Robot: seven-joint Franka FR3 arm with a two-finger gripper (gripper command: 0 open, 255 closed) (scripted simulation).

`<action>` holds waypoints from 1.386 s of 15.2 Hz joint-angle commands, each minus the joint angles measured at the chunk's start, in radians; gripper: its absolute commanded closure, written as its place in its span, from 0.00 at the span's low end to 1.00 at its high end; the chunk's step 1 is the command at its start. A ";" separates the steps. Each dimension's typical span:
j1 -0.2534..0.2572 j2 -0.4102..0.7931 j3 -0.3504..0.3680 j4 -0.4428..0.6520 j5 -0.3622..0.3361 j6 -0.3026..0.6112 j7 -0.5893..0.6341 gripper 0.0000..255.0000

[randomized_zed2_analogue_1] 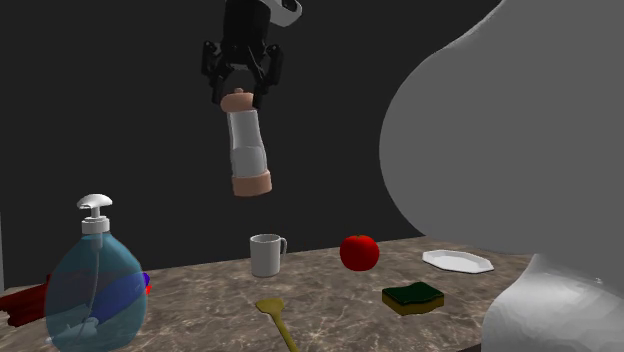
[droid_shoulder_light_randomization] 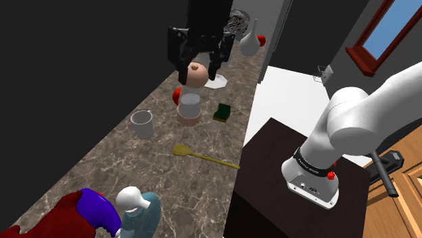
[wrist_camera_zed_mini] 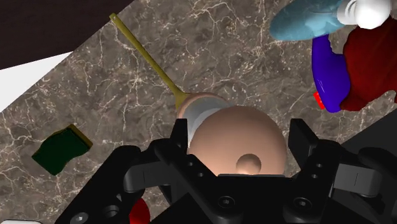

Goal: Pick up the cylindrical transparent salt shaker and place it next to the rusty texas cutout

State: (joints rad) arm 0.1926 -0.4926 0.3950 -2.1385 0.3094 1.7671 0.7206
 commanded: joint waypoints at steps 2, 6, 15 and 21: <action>-0.017 0.129 0.049 0.108 -0.032 0.027 0.047 1.00; -0.026 0.301 0.117 0.264 -0.100 0.046 0.130 1.00; 0.074 0.753 0.206 0.739 -0.367 -0.024 0.344 1.00; 0.129 0.862 0.196 0.827 -0.428 -0.015 0.376 1.00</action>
State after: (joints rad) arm 0.3213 0.3673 0.5918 -1.2999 -0.1167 1.7377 1.0952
